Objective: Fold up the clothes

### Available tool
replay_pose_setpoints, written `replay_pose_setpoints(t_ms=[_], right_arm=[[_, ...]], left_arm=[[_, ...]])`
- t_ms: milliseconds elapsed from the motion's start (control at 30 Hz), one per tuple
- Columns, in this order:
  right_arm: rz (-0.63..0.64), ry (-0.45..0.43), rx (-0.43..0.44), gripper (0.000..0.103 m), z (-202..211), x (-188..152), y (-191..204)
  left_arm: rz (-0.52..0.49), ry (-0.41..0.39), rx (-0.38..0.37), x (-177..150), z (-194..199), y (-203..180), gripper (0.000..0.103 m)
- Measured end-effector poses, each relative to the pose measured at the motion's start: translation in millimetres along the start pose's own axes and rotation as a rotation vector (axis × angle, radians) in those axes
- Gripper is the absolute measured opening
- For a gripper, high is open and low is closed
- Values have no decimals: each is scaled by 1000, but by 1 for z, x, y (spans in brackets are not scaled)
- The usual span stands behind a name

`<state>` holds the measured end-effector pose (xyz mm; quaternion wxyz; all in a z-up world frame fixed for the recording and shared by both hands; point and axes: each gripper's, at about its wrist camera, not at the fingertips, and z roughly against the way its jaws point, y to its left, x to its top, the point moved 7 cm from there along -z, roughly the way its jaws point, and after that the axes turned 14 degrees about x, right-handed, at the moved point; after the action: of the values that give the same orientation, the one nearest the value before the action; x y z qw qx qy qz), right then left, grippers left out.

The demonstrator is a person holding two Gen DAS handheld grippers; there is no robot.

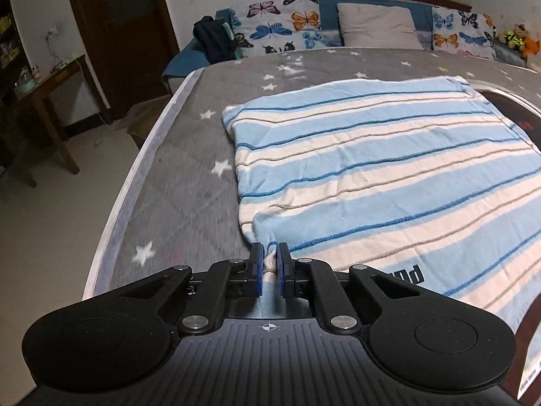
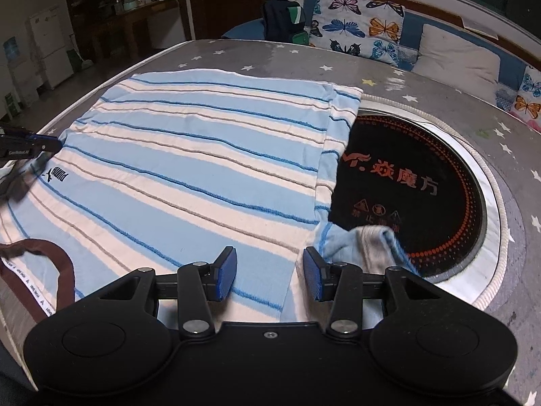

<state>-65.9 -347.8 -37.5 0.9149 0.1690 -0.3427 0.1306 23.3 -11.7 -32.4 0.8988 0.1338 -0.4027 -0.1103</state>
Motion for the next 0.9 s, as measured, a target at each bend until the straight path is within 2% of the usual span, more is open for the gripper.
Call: replay_pose_setpoints(t_ms=[333,467,633,767,900], right_arm=[[-35,-28,-77,47,-24,28,-25],[-53,-32,-98,47,-33,42,-37],[-71,-54,-94,47,-15,42,-42],[-103,-77,-123,47,18,25,-50],[-149,-91,-166,47,43,3,-62]], left_arm=[[24,-9,23,49,-50,-14,9],[59,3,19,57,-57,-15,9],[83,-13,4,53,-44,-7,9],[123,-41,-4,47,-21,3,9],[118,-74,-19,38,6,-2,13]])
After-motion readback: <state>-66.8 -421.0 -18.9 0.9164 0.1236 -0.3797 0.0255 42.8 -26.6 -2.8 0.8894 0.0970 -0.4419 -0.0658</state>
